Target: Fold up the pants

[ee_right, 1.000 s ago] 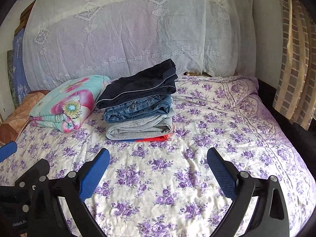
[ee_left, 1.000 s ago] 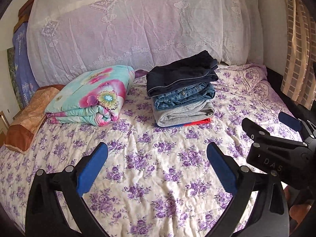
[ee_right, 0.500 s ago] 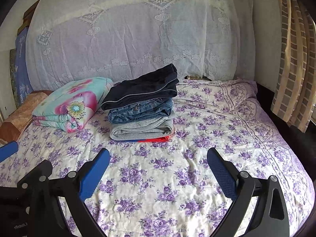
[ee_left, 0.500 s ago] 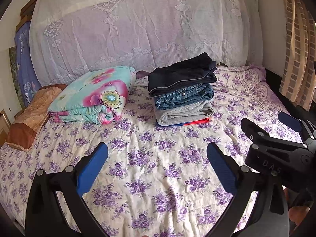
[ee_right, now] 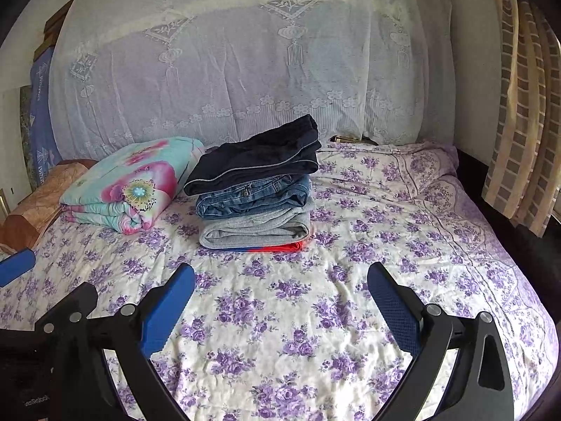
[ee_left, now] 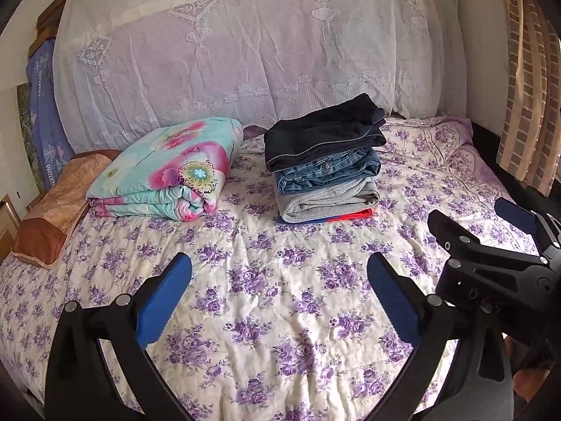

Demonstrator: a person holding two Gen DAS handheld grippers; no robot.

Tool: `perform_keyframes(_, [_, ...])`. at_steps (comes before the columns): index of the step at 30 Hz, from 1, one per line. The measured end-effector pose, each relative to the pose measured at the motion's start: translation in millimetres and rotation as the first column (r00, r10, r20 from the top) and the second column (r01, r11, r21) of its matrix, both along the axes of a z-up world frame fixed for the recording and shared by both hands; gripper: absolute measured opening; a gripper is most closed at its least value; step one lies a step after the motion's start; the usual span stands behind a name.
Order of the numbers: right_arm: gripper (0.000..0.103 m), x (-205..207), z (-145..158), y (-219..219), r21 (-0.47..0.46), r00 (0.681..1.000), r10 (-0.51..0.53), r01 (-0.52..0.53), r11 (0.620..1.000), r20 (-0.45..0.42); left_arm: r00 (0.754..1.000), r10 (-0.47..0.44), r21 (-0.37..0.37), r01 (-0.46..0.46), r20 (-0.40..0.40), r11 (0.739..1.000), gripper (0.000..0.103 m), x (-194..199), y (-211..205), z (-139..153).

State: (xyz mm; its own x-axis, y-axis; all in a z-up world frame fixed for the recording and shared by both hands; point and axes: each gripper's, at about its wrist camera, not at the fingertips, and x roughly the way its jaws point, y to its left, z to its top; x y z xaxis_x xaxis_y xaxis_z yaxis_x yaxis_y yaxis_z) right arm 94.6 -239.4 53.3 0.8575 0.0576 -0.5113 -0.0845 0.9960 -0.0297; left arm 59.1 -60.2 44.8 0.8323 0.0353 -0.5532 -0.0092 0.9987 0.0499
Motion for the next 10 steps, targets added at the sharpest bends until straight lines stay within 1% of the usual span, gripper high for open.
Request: perform_keyframes(10, [0.099, -0.7, 1.1, -0.2, -0.002, 1.0, -0.003, 0.003, 1.0, 0.004, 1.0, -0.009, -0.007, 0.009, -0.008, 1.0, 0.098, 1.1, 1.8, -0.7])
